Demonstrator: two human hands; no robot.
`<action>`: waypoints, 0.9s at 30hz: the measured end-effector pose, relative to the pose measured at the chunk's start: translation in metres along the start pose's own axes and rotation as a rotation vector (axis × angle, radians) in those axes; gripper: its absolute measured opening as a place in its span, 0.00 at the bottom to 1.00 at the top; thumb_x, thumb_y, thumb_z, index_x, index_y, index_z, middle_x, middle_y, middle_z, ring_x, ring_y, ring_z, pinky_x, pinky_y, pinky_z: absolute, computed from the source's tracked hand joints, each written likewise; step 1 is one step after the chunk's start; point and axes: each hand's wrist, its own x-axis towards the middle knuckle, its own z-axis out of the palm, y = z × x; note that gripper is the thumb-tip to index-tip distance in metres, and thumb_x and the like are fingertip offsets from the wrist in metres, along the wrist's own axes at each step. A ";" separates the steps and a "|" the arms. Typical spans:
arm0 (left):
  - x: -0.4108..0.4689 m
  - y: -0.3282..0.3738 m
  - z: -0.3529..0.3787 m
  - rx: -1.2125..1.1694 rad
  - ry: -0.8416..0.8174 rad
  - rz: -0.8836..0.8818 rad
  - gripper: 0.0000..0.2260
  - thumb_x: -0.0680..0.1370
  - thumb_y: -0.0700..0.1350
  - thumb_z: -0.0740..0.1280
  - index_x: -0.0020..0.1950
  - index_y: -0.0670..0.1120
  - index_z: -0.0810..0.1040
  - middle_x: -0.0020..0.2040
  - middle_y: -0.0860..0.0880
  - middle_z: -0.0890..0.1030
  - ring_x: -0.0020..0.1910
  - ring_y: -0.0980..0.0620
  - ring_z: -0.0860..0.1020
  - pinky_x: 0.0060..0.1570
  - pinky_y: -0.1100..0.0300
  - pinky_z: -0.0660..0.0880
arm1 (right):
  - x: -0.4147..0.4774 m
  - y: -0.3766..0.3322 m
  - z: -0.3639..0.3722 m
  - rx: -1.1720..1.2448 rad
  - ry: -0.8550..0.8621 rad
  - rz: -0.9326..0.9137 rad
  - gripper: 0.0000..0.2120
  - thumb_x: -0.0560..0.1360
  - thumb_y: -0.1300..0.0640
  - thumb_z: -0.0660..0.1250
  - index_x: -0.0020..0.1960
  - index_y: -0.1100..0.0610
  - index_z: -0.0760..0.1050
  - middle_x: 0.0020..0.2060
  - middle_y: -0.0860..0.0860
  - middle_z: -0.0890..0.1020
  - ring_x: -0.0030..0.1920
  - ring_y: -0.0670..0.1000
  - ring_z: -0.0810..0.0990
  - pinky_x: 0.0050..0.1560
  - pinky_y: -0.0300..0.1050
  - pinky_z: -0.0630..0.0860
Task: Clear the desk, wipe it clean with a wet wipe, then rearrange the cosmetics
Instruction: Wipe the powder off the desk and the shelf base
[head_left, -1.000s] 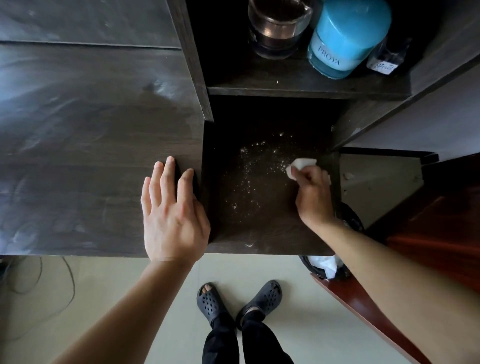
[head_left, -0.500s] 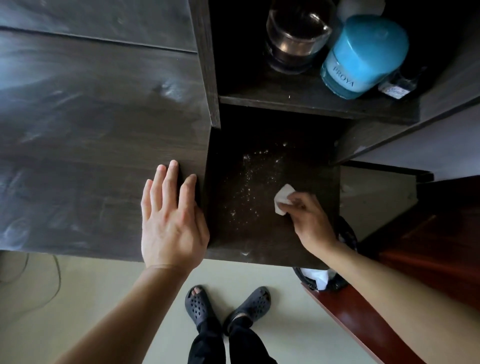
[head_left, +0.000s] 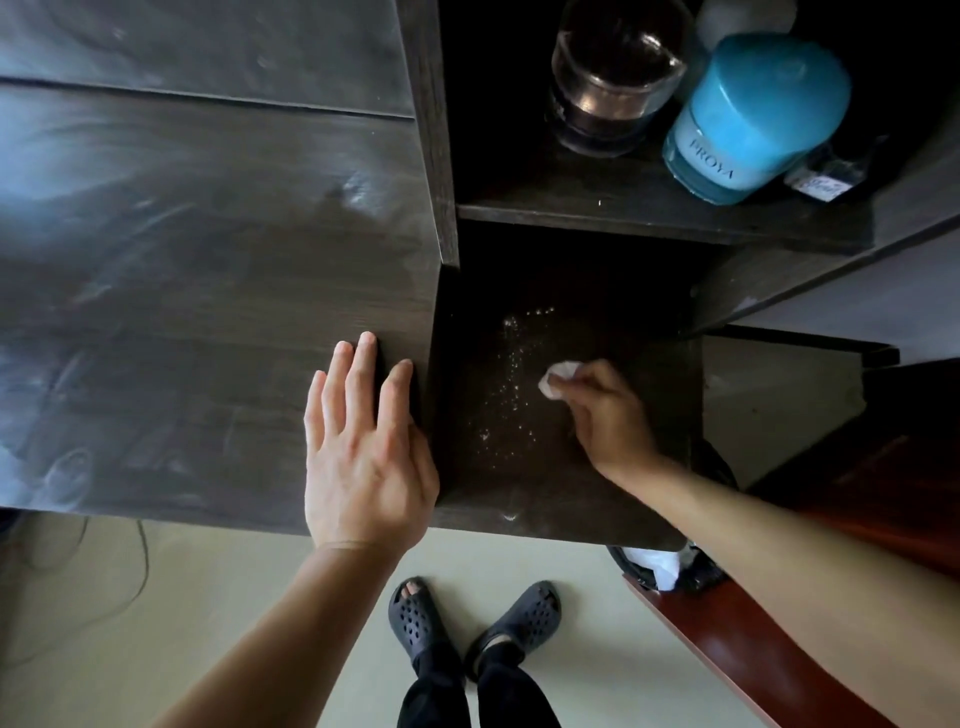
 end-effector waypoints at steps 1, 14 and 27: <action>0.001 0.001 0.000 0.001 0.000 0.002 0.22 0.74 0.44 0.54 0.65 0.38 0.72 0.71 0.35 0.66 0.72 0.35 0.61 0.72 0.42 0.55 | -0.017 0.007 -0.002 -0.116 -0.064 -0.080 0.13 0.73 0.67 0.68 0.55 0.57 0.81 0.48 0.56 0.78 0.51 0.54 0.77 0.57 0.40 0.71; 0.000 -0.001 0.001 0.011 -0.011 0.005 0.22 0.74 0.43 0.56 0.65 0.38 0.72 0.72 0.35 0.66 0.72 0.35 0.61 0.72 0.42 0.55 | -0.027 0.000 0.004 0.108 0.040 0.040 0.05 0.74 0.59 0.67 0.49 0.51 0.79 0.44 0.40 0.77 0.48 0.39 0.75 0.55 0.29 0.71; -0.001 -0.001 0.001 0.006 -0.008 0.009 0.21 0.74 0.43 0.56 0.65 0.38 0.72 0.71 0.35 0.66 0.72 0.35 0.61 0.72 0.42 0.55 | -0.046 0.000 0.010 -0.083 0.025 0.026 0.04 0.75 0.48 0.68 0.47 0.46 0.79 0.50 0.47 0.81 0.54 0.45 0.78 0.59 0.42 0.72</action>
